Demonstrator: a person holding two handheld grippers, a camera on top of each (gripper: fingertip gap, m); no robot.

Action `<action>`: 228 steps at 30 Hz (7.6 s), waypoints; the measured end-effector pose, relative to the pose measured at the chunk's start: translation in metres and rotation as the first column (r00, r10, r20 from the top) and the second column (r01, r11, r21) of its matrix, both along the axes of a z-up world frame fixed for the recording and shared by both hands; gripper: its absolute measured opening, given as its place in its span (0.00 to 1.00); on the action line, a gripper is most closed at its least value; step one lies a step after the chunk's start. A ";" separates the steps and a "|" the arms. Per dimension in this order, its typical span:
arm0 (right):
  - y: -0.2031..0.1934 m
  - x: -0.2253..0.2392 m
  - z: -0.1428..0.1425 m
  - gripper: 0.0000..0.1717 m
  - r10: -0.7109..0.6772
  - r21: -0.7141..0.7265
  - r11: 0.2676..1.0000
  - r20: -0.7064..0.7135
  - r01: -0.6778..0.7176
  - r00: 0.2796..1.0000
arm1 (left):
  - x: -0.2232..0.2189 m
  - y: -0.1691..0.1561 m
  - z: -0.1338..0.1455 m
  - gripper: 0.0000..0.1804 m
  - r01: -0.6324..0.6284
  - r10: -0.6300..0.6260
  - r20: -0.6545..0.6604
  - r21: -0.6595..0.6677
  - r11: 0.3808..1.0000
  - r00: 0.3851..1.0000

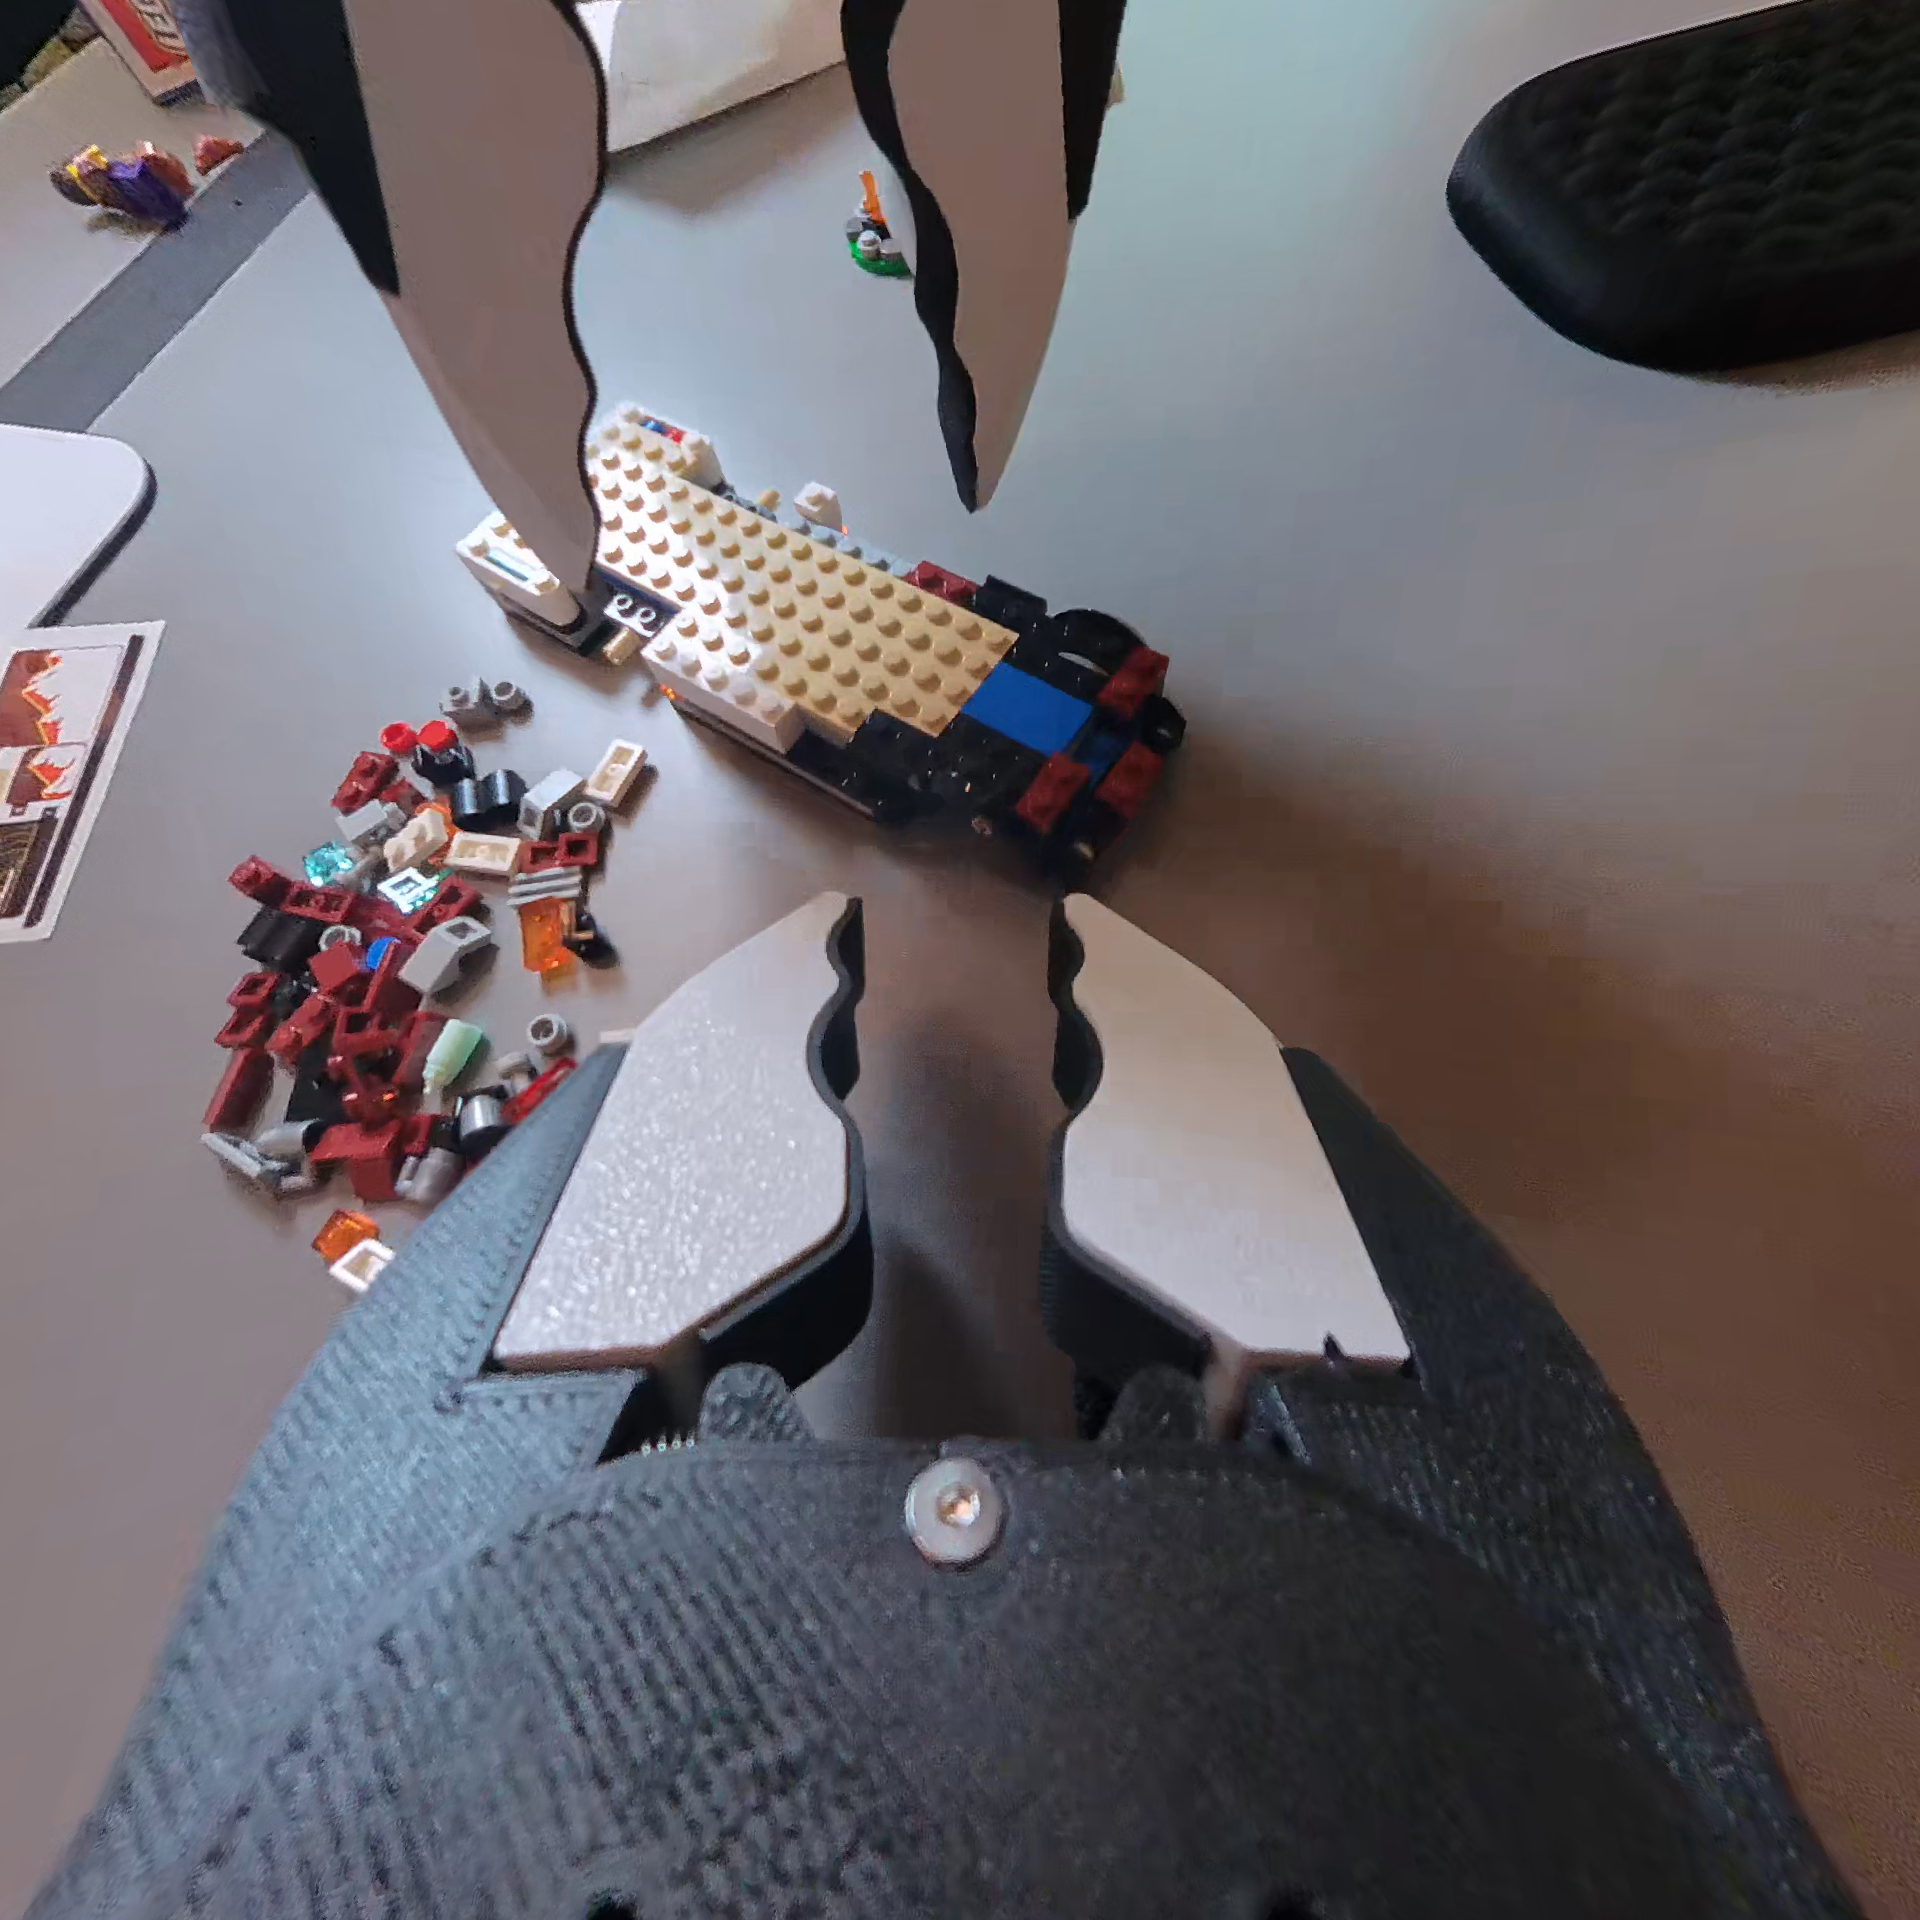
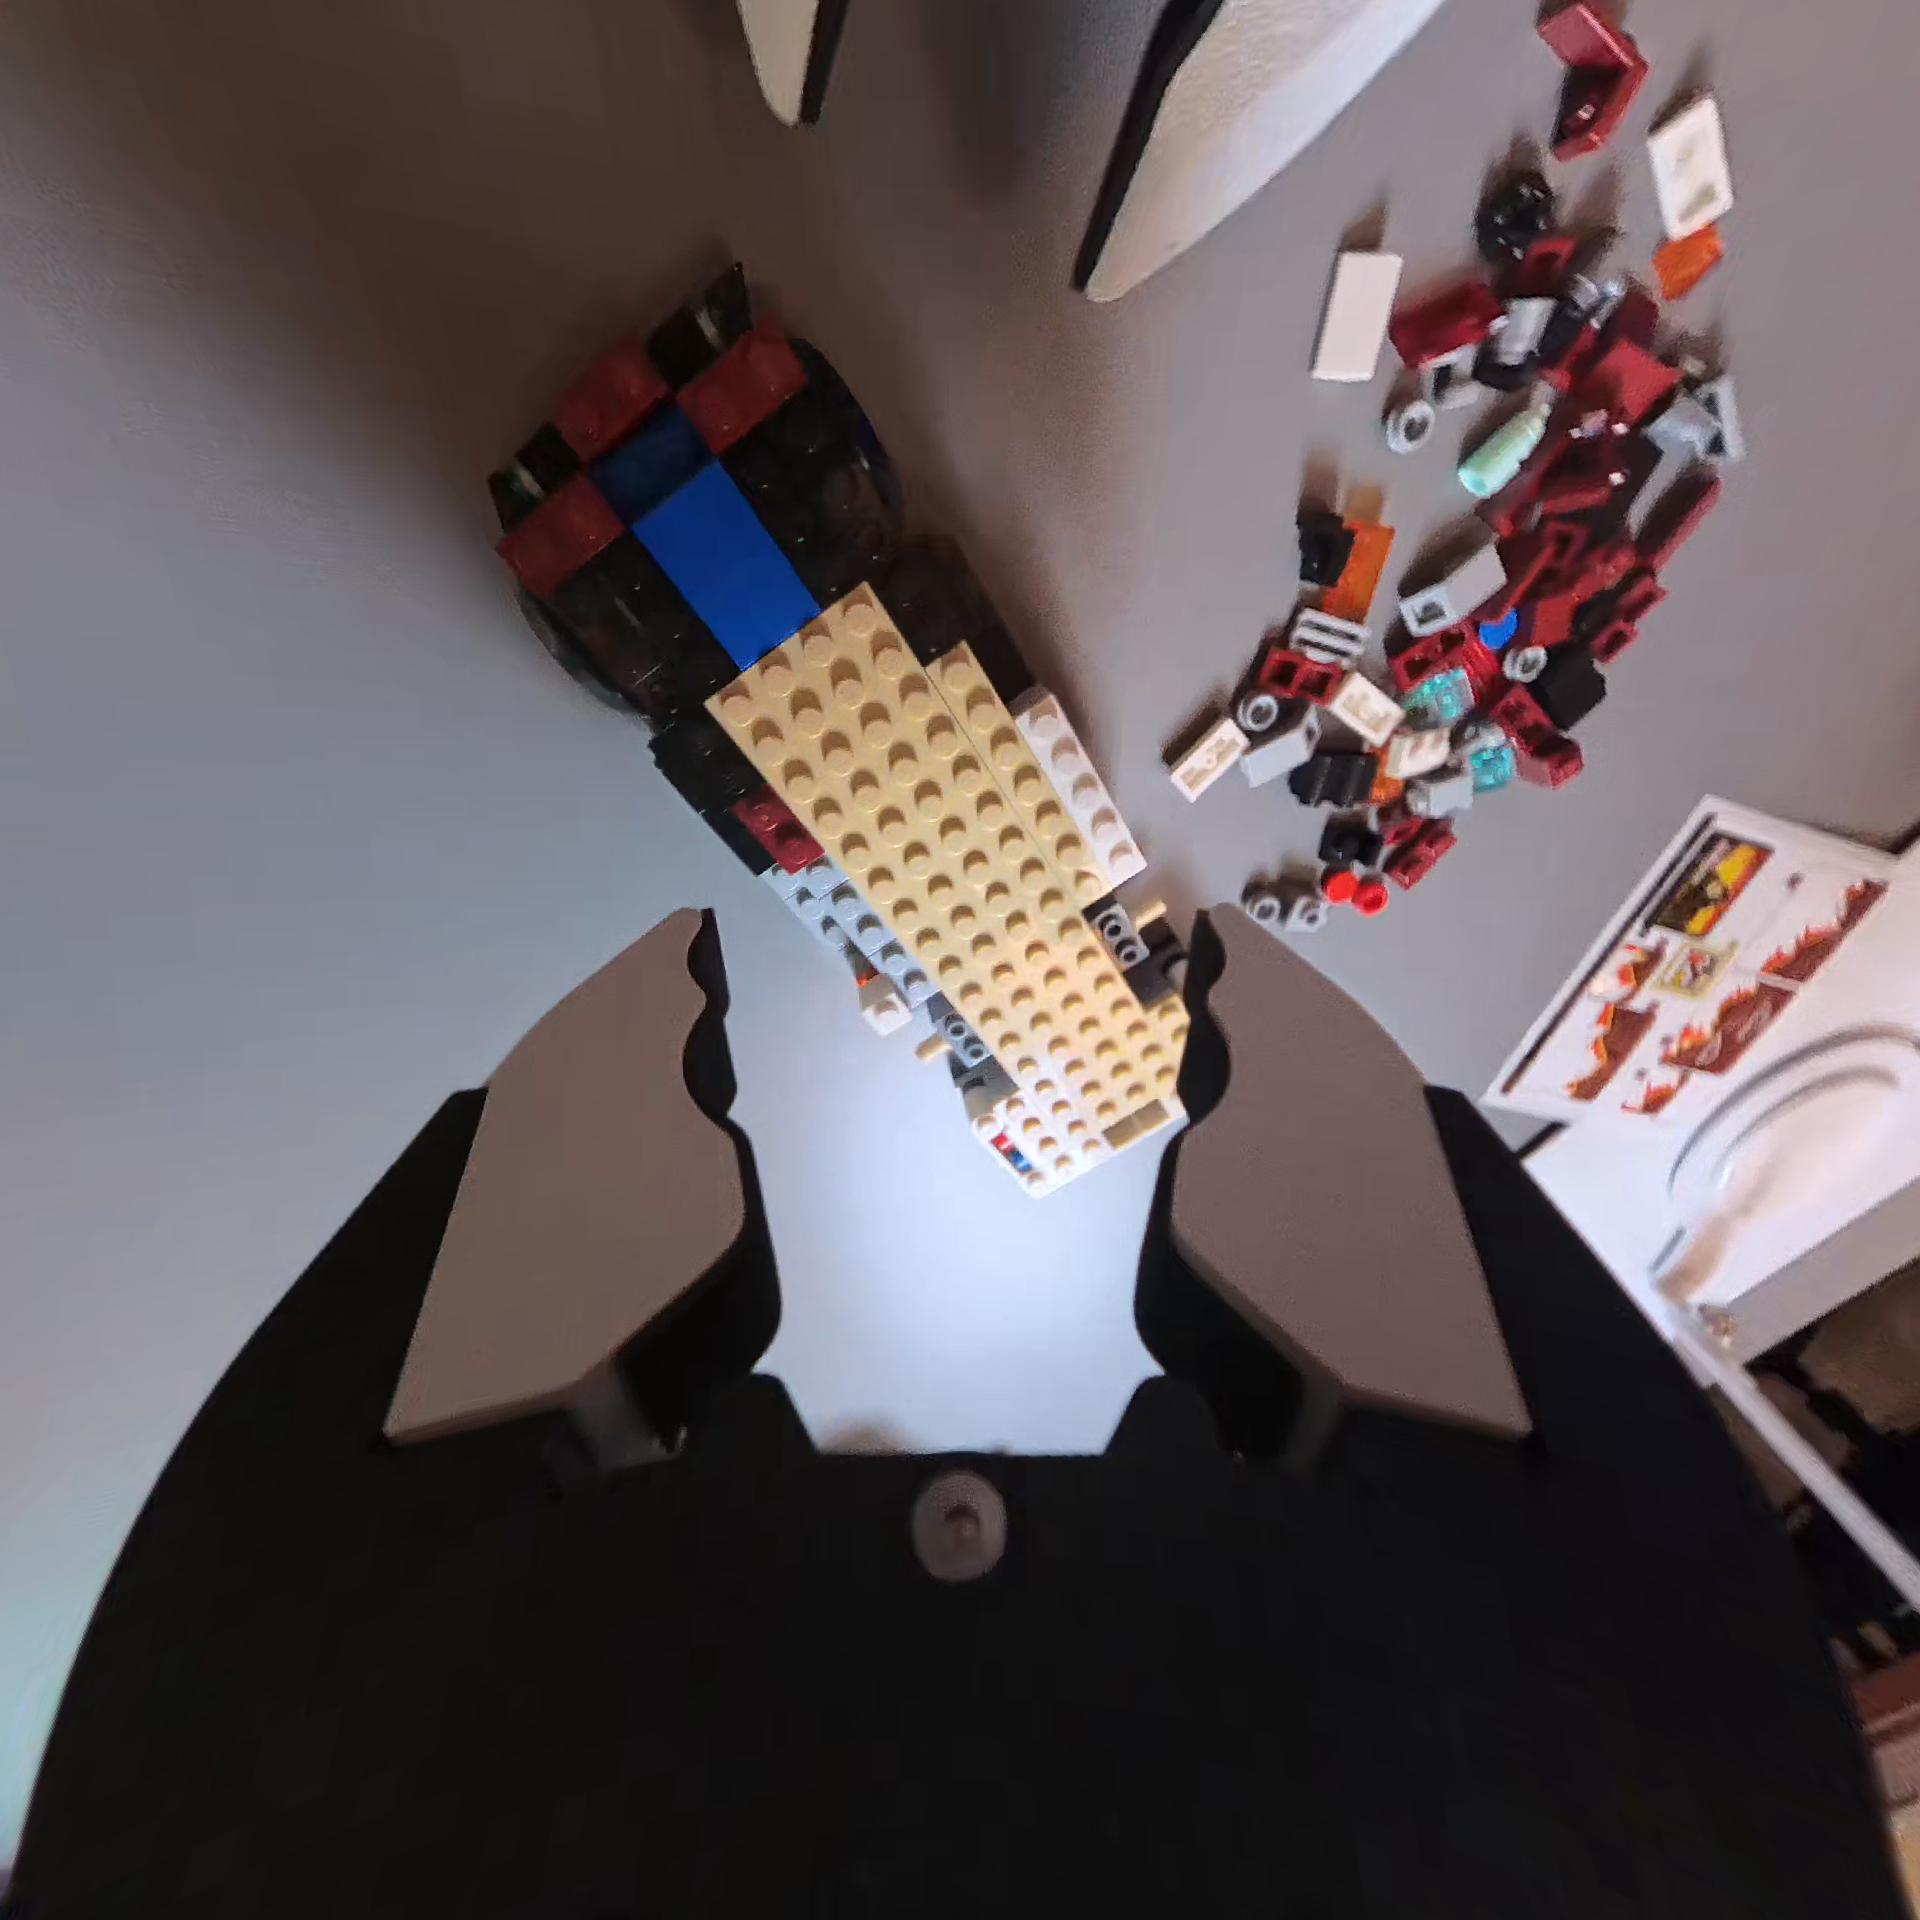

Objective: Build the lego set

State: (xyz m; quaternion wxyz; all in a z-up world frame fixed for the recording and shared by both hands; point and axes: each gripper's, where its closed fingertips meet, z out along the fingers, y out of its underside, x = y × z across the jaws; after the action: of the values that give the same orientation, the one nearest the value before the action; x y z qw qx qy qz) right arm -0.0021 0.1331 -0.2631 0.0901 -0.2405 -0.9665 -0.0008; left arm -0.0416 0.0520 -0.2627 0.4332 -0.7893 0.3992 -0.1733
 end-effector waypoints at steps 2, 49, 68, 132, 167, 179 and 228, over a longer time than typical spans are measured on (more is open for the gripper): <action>-0.001 -0.002 -0.008 0.50 0.056 -0.012 0.998 0.063 -0.055 0.996 | -0.003 -0.002 0.000 0.19 0.004 -0.004 0.013 -0.012 1.000 1.000; -0.045 0.035 -0.023 0.41 -0.626 -0.124 0.760 0.126 0.638 0.770 | -0.002 -0.039 -0.019 0.13 0.166 -0.187 -0.111 -0.175 0.970 0.976; -0.055 0.043 -0.024 0.41 -0.658 -0.271 0.733 -0.049 0.624 0.752 | -0.008 -0.025 -0.012 0.04 0.067 -0.087 -0.124 -0.158 0.985 0.988; -0.056 0.042 -0.024 0.41 -0.666 -0.285 0.725 -0.062 0.627 0.743 | -0.012 -0.025 -0.026 0.10 -0.046 -0.021 -0.253 -0.257 0.965 0.967; -0.059 0.041 -0.024 0.41 -0.608 -0.296 0.769 -0.063 0.567 0.791 | -0.002 -0.029 -0.006 0.10 0.183 -0.211 -0.148 -0.179 0.967 0.966; -0.059 0.041 -0.024 0.41 -0.606 -0.292 0.771 -0.061 0.566 0.793 | 0.002 -0.030 -0.014 0.04 0.181 -0.212 -0.148 -0.198 0.963 0.966; -0.078 0.026 0.013 0.41 -0.379 -0.662 0.661 0.111 0.353 0.919 | 0.010 -0.032 0.058 0.12 0.364 -0.038 -0.487 0.595 0.717 0.872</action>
State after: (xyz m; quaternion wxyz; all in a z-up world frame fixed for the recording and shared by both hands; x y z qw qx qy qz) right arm 0.0240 0.0546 -0.2501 0.0134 -0.4457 -0.8309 0.3329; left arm -0.0314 0.0202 -0.2051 0.5630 -0.5479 0.6074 0.1181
